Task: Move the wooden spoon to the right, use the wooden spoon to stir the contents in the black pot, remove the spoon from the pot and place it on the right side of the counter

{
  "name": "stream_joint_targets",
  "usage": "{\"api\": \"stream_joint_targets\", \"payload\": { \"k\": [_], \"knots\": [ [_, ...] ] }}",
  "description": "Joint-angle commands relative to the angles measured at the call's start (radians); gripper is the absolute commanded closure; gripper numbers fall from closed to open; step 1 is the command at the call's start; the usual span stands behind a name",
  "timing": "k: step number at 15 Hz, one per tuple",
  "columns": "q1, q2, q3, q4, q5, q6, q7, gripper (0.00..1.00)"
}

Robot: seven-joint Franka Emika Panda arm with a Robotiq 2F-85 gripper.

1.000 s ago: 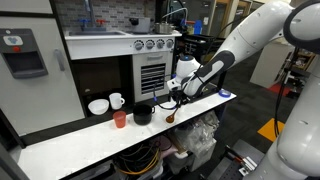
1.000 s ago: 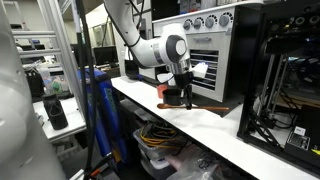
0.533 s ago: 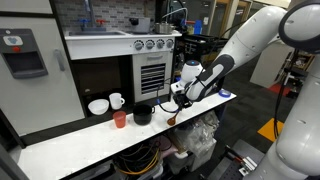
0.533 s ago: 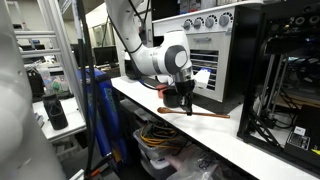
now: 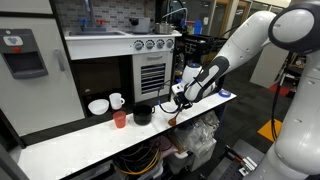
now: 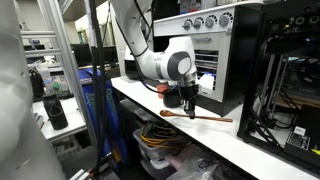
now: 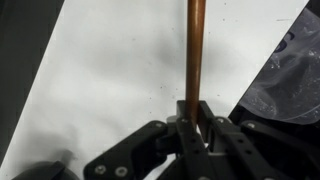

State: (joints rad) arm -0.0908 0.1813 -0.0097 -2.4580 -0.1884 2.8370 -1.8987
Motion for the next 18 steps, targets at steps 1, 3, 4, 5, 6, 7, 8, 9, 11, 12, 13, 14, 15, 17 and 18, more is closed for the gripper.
{"api": "stream_joint_targets", "payload": {
  "k": [1, 3, 4, 5, 6, 7, 8, 9, 11, 12, 13, 14, 15, 17, 18],
  "knots": [
    [-0.037, 0.048, 0.024, 0.057, 0.036, 0.011, -0.073, 0.97],
    [-0.045, 0.071, 0.031, 0.084, 0.042, 0.010, -0.090, 0.97],
    [-0.049, 0.083, 0.036, 0.096, 0.047, 0.011, -0.098, 0.97],
    [-0.054, 0.098, 0.043, 0.109, 0.056, 0.011, -0.108, 0.97],
    [-0.058, 0.111, 0.049, 0.121, 0.061, 0.011, -0.116, 0.97],
    [-0.061, 0.127, 0.057, 0.133, 0.067, 0.008, -0.122, 0.97],
    [-0.065, 0.137, 0.064, 0.141, 0.072, 0.006, -0.125, 0.97],
    [-0.068, 0.148, 0.071, 0.149, 0.074, 0.004, -0.128, 0.97],
    [-0.067, 0.163, 0.080, 0.158, 0.066, -0.001, -0.118, 0.97],
    [-0.065, 0.169, 0.082, 0.162, 0.060, -0.004, -0.111, 0.97],
    [-0.066, 0.174, 0.086, 0.164, 0.059, -0.004, -0.110, 0.97],
    [-0.064, 0.176, 0.088, 0.165, 0.056, -0.006, -0.106, 0.97],
    [-0.061, 0.178, 0.086, 0.164, 0.050, -0.007, -0.100, 0.97],
    [-0.061, 0.182, 0.090, 0.164, 0.050, -0.009, -0.099, 0.97],
    [-0.059, 0.184, 0.088, 0.163, 0.047, -0.009, -0.095, 0.97]
  ]
}}
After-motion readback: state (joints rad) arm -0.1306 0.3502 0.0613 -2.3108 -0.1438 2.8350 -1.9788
